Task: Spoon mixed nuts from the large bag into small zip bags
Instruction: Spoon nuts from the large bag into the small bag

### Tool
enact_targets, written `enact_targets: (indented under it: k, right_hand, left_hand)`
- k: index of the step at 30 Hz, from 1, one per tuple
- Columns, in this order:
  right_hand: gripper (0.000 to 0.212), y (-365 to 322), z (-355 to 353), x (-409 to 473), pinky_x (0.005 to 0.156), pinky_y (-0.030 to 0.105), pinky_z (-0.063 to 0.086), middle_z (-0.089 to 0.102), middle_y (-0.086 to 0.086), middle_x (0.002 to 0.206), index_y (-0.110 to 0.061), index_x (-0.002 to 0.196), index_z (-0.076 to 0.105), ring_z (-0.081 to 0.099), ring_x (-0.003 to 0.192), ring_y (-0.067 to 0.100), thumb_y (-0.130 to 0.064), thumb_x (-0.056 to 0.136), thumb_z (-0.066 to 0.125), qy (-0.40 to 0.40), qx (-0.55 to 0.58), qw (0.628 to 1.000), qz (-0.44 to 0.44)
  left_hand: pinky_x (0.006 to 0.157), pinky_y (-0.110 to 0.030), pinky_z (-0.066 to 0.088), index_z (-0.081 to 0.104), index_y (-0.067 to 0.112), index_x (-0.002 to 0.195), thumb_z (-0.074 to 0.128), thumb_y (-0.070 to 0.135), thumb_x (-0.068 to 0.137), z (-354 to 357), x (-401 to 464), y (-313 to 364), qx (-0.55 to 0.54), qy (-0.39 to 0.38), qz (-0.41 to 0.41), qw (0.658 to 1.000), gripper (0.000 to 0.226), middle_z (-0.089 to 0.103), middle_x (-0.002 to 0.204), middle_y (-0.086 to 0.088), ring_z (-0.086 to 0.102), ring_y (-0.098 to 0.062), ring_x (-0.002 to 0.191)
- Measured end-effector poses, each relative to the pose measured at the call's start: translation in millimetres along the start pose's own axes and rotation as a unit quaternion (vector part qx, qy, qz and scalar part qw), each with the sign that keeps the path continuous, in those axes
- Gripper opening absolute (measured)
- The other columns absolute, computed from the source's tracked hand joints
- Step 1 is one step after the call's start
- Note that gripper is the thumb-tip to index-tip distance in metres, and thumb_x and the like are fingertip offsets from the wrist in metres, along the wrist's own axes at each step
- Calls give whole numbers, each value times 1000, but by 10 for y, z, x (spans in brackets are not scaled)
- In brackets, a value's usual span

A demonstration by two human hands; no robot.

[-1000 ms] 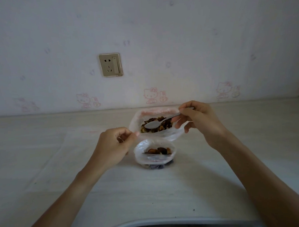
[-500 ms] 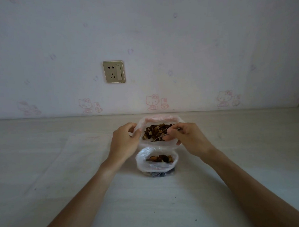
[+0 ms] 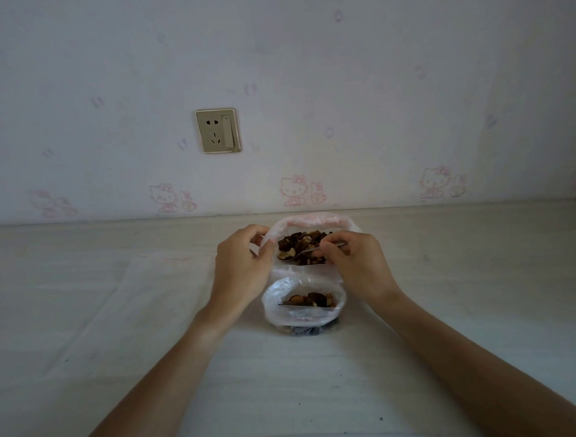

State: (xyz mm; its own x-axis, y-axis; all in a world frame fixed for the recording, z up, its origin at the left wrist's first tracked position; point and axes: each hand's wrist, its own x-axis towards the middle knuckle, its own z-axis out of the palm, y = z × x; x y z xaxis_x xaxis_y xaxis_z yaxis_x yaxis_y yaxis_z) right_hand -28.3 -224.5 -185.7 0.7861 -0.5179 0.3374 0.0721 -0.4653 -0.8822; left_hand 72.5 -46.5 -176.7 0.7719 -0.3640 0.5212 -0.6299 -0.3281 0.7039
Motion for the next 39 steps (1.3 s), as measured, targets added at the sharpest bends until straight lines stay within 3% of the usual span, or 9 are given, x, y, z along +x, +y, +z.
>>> enact_targets:
  k: [7, 11, 18, 23, 26, 28, 32, 39]
  right_hand:
    - [13, -8, -36, 15, 55, 10, 47, 80, -7, 82, -15, 95, 77, 71, 72, -3, -15, 100, 65, -2, 62, 996, 64]
    - [13, -40, -79, 14, 55, 20, 51, 80, -5, 81, -18, 94, 73, 68, 66, 0, -15, 101, 63, -5, 72, 994, 82]
    - [11, -92, -181, 42, 53, 31, 54, 79, 6, 83, -9, 101, 67, 74, 73, 22, -11, 104, 56, 22, 132, 984, 121]
    - [9, -138, -273, 65, 52, 31, 54, 79, 9, 86, -7, 104, 63, 74, 68, 23, -11, 104, 55, 47, 171, 977, 121]
    - [10, -176, -333, 70, 51, 30, 54, 79, 10, 87, -6, 103, 62, 74, 70, 24, -9, 104, 53, 61, 180, 975, 112]
    - [10, -206, -382, 67, 52, 30, 54, 79, 11, 88, -5, 105, 61, 73, 72, 26, -9, 105, 52, 66, 185, 976, 97]
    - [11, -278, -490, 79, 52, 30, 53, 79, 9, 83, -5, 107, 60, 72, 68, 25, -8, 105, 50, 58, 202, 976, 66]
    - [11, -296, -628, -17, 52, 34, 52, 76, 18, 80, -3, 102, 62, 71, 64, 28, -2, 103, 51, -8, 203, 977, 64]
  left_hand:
    - [64, -10, 46, 73, 33, 103, 65, 27, 99, -1, -5, -25, 0, -5, -12, 1000, 11, 71, 92, 17, 64, -1, 82]
    - [66, -13, 46, 75, 29, 107, 64, 28, 99, 1, -4, -46, -3, 3, -22, 1000, 13, 72, 95, 16, 65, -1, 83]
    - [65, -8, 46, 73, 31, 107, 67, 26, 98, 18, -11, -8, -29, 10, -33, 999, 12, 70, 95, 16, 65, -1, 80]
    - [60, -12, 47, 68, 43, 98, 69, 30, 96, -38, -15, 21, -30, 9, -41, 999, 13, 70, 92, 19, 65, -2, 69]
    - [63, -17, 47, 69, 41, 101, 70, 39, 94, -96, -28, -3, -18, -2, -52, 998, 7, 70, 94, 18, 66, 1, 66]
    - [64, -19, 48, 69, 37, 100, 74, 46, 90, -141, -42, -23, 9, 8, -52, 999, 14, 69, 94, 16, 65, 4, 71]
    - [62, -17, 46, 63, 34, 80, 81, 48, 83, -262, -89, -14, 38, 37, -31, 998, 23, 65, 76, 11, 61, -1, 69]
    - [62, -26, 52, 70, 25, 68, 67, 52, 93, -375, -336, 17, 35, -120, -31, 992, 37, 69, 63, 10, 63, -4, 54]
